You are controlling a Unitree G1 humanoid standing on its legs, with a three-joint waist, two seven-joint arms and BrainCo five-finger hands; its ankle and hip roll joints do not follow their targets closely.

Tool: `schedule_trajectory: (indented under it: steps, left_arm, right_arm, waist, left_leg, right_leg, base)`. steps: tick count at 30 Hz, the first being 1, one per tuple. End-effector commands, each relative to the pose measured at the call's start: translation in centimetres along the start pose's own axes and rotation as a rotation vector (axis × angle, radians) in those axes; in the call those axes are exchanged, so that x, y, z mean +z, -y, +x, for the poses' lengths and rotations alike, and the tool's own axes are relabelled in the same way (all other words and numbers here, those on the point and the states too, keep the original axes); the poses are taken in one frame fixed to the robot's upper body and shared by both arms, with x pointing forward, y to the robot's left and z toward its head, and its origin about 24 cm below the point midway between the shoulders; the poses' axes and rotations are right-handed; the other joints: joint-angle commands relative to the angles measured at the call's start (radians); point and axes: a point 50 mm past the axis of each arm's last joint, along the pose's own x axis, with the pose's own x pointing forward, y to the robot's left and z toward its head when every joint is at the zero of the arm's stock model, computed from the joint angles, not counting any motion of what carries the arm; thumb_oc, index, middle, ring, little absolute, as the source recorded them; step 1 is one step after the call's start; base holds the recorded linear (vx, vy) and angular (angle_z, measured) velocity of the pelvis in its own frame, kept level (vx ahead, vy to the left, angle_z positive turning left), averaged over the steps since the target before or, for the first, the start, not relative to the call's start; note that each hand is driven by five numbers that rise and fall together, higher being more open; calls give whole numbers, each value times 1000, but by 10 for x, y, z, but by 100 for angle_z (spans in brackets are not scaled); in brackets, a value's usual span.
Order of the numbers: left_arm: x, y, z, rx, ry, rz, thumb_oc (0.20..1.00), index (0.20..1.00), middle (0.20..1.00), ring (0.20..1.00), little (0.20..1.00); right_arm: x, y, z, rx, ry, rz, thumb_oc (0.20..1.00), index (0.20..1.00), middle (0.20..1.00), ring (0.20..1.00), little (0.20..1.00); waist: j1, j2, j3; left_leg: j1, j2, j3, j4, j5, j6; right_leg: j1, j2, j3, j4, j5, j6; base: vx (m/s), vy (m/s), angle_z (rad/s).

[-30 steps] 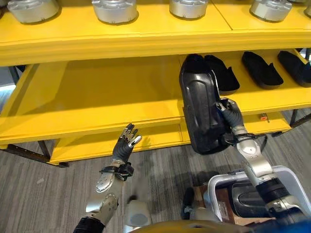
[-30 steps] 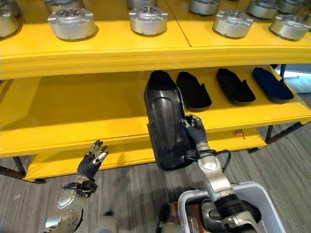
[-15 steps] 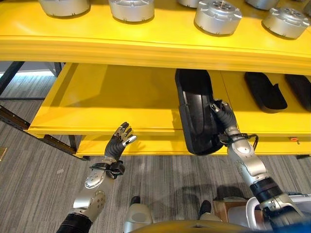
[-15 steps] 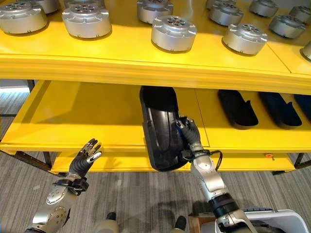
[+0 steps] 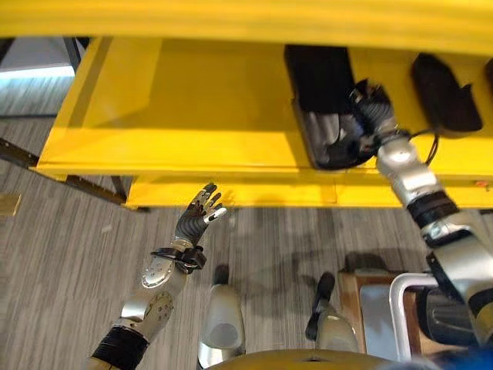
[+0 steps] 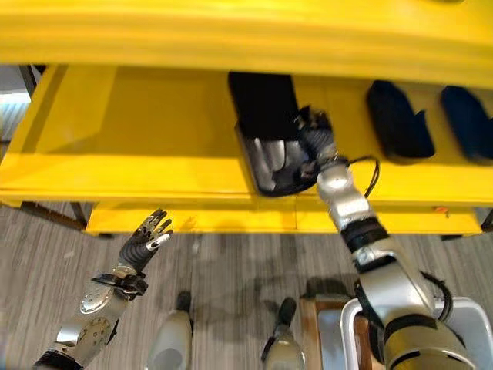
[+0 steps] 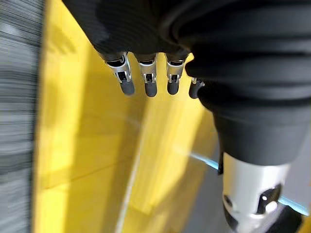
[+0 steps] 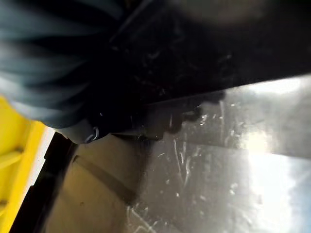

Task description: Move parts from the plastic box to the shelf.

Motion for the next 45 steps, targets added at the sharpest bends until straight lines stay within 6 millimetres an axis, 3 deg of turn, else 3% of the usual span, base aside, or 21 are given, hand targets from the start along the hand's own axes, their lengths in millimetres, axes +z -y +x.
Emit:
schedule_trajectory:
  steps: [1, 3, 8, 12, 17, 20, 45]
  left_arm:
    - [21, 10, 2, -67, 105, 11, 1000, 1000, 1000, 1000, 1000]
    - [26, 14, 6, -78, 128, 6, 1000, 1000, 1000, 1000, 1000]
    - [38, 32, 17, -150, 174, 20, 1000, 1000, 1000, 1000, 1000]
    - [44, 40, 18, -196, 192, 92, 1000, 1000, 1000, 1000, 1000]
    - [44, 47, 21, -230, 188, 107, 1000, 1000, 1000, 1000, 1000]
    - [47, 56, 25, -265, 204, 111, 1000, 1000, 1000, 1000, 1000]
    - [60, 60, 31, -263, 267, 113, 1000, 1000, 1000, 1000, 1000]
  right_arm:
    - [28, 6, 8, -44, 101, 72, 200, 200, 200, 200, 200]
    - [41, 12, 20, -98, 100, 94, 200, 200, 200, 200, 200]
    - [69, 54, 39, -289, 66, 154, 200, 200, 200, 200, 200]
    - [82, 77, 42, -350, 68, 91, 200, 200, 200, 200, 200]
    - [92, 97, 41, -409, 73, 75, 200, 200, 200, 200, 200]
    - [102, 111, 40, -436, 76, -20, 200, 200, 200, 200, 200]
    - [157, 129, 39, -479, 182, -137, 200, 200, 200, 200, 200]
  waist:
    - [14, 20, -70]
    - [17, 35, -52]
    - [37, 65, -2]
    - [50, 77, 21]
    - [56, 88, 34]
    - [60, 89, 45]
    - [90, 75, 62]
  left_leg:
    - [32, 3, 21, -90, 114, 20]
    - [-1, 7, 20, -72, 116, 20]
    - [-150, 0, -12, 102, 64, 17]
    - [-220, -9, -28, 174, 46, 21]
    - [-273, -17, -41, 209, 38, 27]
    - [-300, -25, -47, 216, 40, 33]
    - [-349, -49, -73, 192, 27, 35]
  right_leg:
    - [48, -49, -1, 248, -181, 63]
    - [1, -48, 11, 283, -190, 58]
    - [-143, -50, 34, 485, -265, 43]
    - [-214, -58, 42, 578, -298, 37]
    - [-271, -61, 52, 622, -312, 32]
    - [-295, -62, 50, 636, -316, 31]
    - [-316, -69, 30, 630, -339, 39]
  base:
    - [-98, 6, 0]
    - [-116, -12, -4]
    - [-114, -49, 4]
    - [-71, -39, 9]
    - [-43, -15, 3]
    - [-21, -15, 3]
    - [17, -8, 6]
